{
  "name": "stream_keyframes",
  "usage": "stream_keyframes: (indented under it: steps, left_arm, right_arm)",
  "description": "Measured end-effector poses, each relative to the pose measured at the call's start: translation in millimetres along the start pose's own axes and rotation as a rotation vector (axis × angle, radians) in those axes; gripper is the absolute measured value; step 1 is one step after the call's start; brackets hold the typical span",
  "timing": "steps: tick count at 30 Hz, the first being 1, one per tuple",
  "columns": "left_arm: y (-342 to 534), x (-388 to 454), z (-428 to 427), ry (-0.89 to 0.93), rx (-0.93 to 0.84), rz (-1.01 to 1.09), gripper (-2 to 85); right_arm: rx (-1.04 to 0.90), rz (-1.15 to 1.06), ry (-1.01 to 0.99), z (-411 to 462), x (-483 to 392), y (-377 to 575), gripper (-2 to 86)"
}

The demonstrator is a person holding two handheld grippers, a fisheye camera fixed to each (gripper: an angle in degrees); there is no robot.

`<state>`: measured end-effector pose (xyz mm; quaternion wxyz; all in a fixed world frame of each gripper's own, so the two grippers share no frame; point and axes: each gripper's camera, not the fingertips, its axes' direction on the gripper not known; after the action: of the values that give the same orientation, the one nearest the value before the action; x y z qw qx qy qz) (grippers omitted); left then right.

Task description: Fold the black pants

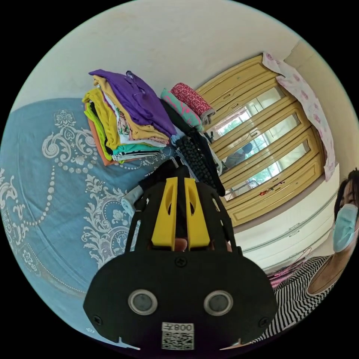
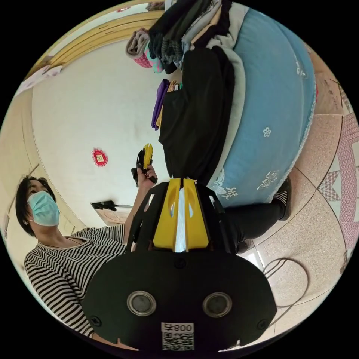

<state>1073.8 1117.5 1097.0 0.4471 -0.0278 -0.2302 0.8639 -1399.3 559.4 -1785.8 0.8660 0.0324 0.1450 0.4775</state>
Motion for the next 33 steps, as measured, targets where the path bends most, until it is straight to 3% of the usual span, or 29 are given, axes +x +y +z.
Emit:
stream_keyframes:
  steps: [5,8,11,13,19,24,28,33]
  left_arm:
    - [-39,49,48,-0.110,-0.138,0.144,0.9]
    - [-55,57,82,-0.313,-0.229,0.168,0.4]
    - [-67,53,99,-0.369,-0.268,0.126,0.2]
    - [-76,55,102,-0.381,-0.263,0.129,0.1]
    - [-99,68,108,-0.381,-0.271,0.130,-0.1]
    - [-107,92,88,-0.306,-0.190,0.131,-0.1]
    - [-105,116,81,-0.265,-0.167,0.187,0.0]
    - [-102,135,99,-0.403,-0.268,0.288,0.1]
  right_arm:
    - [0.146,-0.168,0.159,-40,-34,-32,0.1]
    - [0.159,-0.304,0.290,-33,-58,-78,0.0]
    - [0.154,-0.312,0.571,-11,-56,-127,0.0]
    - [0.102,-0.256,0.653,2,-39,-152,-0.1]
    - [0.153,-0.202,0.537,3,-27,-170,-0.1]
    - [0.185,-0.334,0.512,11,-67,-170,-0.1]
    - [0.065,-0.499,0.531,64,-112,-199,-0.1]
    - [-0.081,-0.589,0.618,146,-139,-252,0.0]
